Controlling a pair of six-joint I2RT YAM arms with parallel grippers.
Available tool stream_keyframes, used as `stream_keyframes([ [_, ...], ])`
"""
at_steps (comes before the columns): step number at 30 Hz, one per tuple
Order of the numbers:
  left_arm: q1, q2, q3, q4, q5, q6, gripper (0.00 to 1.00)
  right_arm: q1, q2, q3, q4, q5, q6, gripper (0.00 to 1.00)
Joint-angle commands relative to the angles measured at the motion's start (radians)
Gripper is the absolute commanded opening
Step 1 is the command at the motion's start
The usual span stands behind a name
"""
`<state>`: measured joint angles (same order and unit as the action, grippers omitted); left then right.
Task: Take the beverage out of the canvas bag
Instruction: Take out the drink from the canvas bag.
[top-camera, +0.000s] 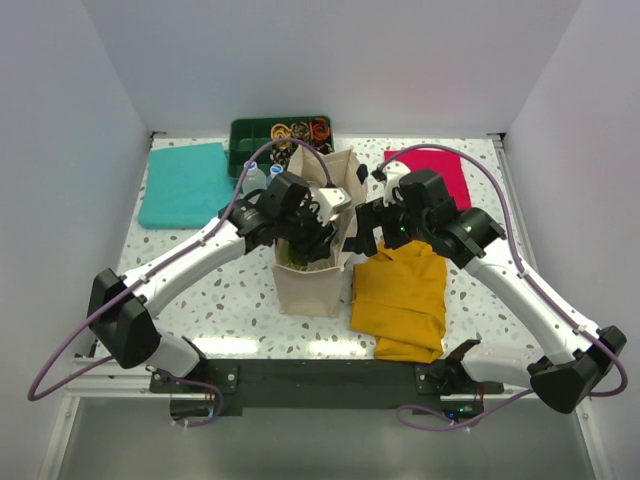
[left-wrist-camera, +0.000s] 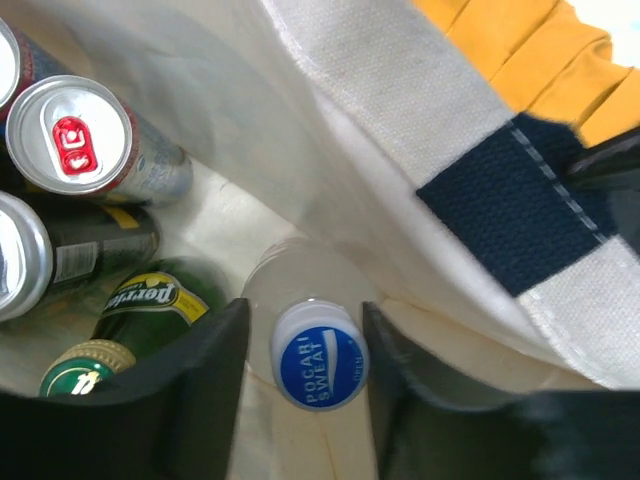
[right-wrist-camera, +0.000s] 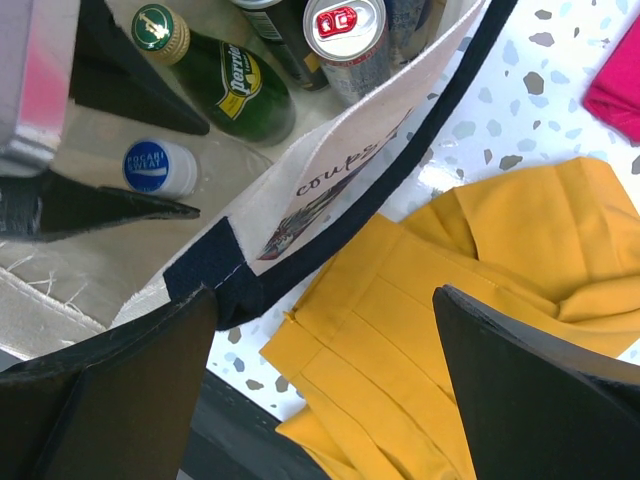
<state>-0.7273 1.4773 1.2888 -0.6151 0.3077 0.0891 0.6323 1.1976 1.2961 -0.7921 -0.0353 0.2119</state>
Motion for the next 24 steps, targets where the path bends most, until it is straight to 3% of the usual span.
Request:
stream_keyframes([
  [1, -0.003, -0.002, 0.043, 0.008, -0.004, 0.008, 0.42, -0.002, 0.002, 0.031, 0.025, 0.034, -0.025, 0.93],
  [9, -0.009, -0.005, 0.044, -0.003, 0.002, 0.008, 0.00, -0.002, -0.001, 0.026, 0.027, 0.034, -0.023, 0.93],
  [24, -0.011, -0.043, 0.110, -0.017, -0.030, -0.002, 0.00, -0.003, -0.003, 0.028, 0.037, 0.057, -0.026, 0.93],
])
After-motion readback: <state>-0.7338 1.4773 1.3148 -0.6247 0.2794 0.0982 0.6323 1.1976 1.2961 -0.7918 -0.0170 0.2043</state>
